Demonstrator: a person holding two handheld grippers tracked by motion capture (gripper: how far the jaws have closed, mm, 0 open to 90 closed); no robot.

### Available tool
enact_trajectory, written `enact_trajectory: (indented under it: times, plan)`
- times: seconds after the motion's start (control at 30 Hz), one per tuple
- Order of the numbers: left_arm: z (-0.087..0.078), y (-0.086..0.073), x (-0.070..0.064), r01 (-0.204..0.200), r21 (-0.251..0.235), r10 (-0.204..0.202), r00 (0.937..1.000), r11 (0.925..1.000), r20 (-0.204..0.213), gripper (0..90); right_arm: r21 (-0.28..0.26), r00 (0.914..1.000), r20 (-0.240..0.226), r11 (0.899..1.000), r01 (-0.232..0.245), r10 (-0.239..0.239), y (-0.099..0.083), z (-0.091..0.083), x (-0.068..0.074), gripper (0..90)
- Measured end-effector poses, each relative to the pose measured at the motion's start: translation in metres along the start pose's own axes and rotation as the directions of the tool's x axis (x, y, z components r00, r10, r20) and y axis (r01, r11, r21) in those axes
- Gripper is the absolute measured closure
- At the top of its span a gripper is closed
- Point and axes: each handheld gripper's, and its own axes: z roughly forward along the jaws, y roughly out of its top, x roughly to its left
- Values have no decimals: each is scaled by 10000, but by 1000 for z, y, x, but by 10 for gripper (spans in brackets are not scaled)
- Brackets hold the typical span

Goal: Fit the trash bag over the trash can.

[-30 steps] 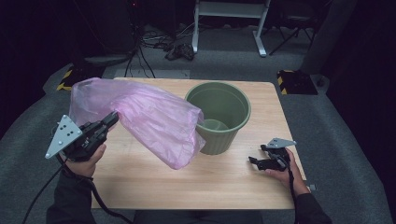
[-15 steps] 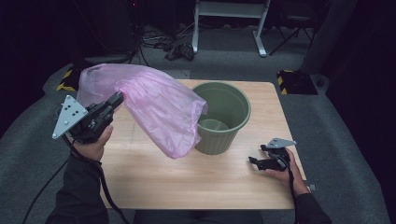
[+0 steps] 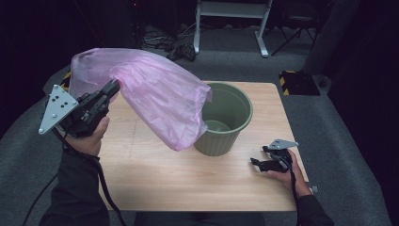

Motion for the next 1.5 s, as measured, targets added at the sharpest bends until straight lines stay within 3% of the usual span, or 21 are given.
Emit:
enact_trajectory:
  times: [0.1, 0.27, 0.57, 0.6, 0.83, 0.93, 1.07, 1.2, 1.23, 1.37, 1.5]
  plan:
    - [11, 2, -3, 6, 30, -6, 10000, 10000, -47, 897, -1, 10000, -13, 10000, 7, -7, 0, 0, 0, 200]
    - [32, 2, -13, -358, 201, 362, 9992, 9992, -194, 897, -4, 10000, -10, 10000, 6, -6, 0, 0, 0, 200]
    - [63, -13, -26, -606, 798, 688, 9921, 9950, -1046, 897, -1, 10000, -11, 10000, 8, -8, 0, 0, 0, 199]
    - [67, -15, -27, -488, 811, 571, 9929, 9955, -1042, 897, 2, 10000, -10, 10000, 11, -11, 0, 0, 0, 200]
    - [83, -27, -45, -738, 1038, 842, 9914, 9919, -998, 897, 27, 10000, -63, 10000, -21, 22, 0, 0, -1, 200]
    - [91, -35, -55, -1051, 1296, 1165, 9897, 9860, -836, 897, -58, 9993, -309, 9997, -226, 224, 1, -3, -4, 223]
    - [100, -45, -65, -1318, 1591, 1427, 9880, 9784, -590, 897, -574, 9985, -390, 9975, -408, 386, 7, -14, -7, 228]
    - [103, -54, -71, -1601, 1783, 1698, 9847, 9709, -403, 897, -1477, 9993, -299, 9887, -269, 227, 25, -39, -4, 240]
    - [104, -57, -72, -1503, 1809, 1592, 9866, 9720, -359, 897, -1644, 9996, -254, 9862, -176, 136, 29, -44, -3, 240]
    - [106, -66, -75, -1572, 2006, 1625, 9867, 9670, -99, 897, -2731, 9995, -116, 9617, 235, -277, 63, -79, 3, 252]
    - [106, -74, -77, -1551, 2082, 1572, 9875, 9657, 65, 897, -3448, 9969, -53, 9360, 713, -780, 99, -106, 10, 264]
